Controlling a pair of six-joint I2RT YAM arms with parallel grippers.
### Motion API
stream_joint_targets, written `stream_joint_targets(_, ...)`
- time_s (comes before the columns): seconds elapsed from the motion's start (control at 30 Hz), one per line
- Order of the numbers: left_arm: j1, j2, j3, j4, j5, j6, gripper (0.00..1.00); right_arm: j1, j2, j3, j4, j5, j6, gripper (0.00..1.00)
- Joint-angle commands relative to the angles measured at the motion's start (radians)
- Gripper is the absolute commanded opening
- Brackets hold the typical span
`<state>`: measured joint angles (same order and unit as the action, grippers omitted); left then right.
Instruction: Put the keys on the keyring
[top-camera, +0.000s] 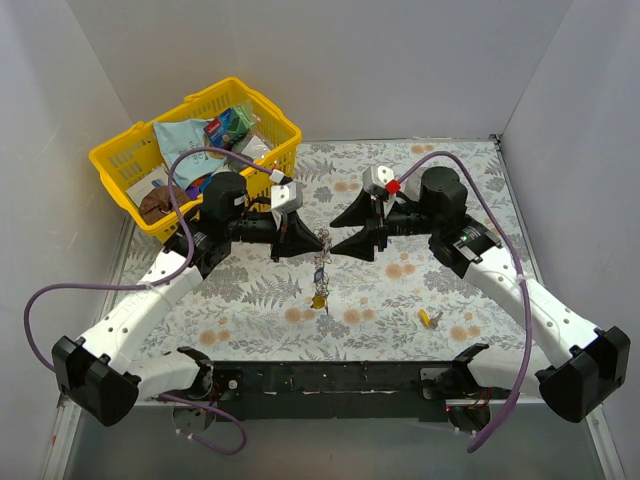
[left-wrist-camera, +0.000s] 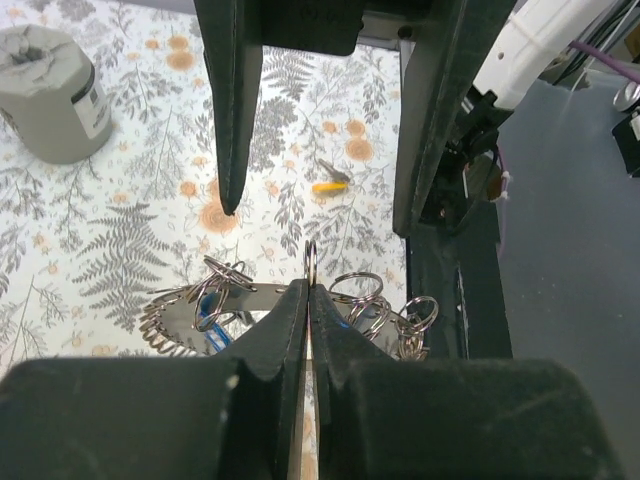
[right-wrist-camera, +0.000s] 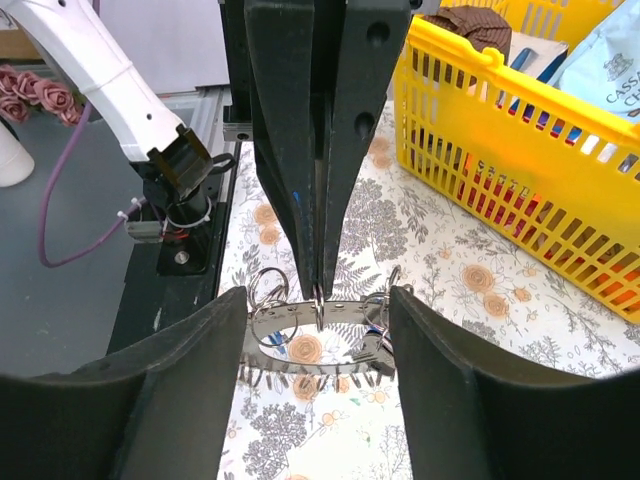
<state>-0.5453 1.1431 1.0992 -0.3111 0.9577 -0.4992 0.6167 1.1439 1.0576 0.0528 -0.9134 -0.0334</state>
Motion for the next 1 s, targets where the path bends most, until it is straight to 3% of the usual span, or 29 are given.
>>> stream_joint_targets(0.0,-0.001,0.000,0.070,-0.128,-0.023,0.103,0.00,0.000,0.048,0.091,-0.183,-0.018,-0.111,0.60)
stream_joint_targets(0.07,-0.002,0.006,0.088,-0.158,-0.036,0.117,0.00,0.003,0.075,0.126,-0.215,-0.044,-0.131,0.50)
stream_joint_targets(0.17,-0.001,0.015,0.105,-0.190,-0.048,0.142,0.00,0.005,0.099,0.157,-0.266,-0.065,-0.151,0.44)
stream_joint_targets(0.73,-0.012,0.049,0.128,-0.215,-0.045,0.156,0.00,0.055,0.160,0.205,-0.329,-0.008,-0.178,0.43)
stream_joint_targets(0.93,-0.016,0.056,0.129,-0.215,-0.043,0.156,0.00,0.078,0.194,0.217,-0.327,-0.010,-0.169,0.33)
stream_joint_targets(0.97,-0.016,0.056,0.128,-0.215,-0.043,0.156,0.00,0.080,0.201,0.217,-0.330,-0.005,-0.169,0.28)
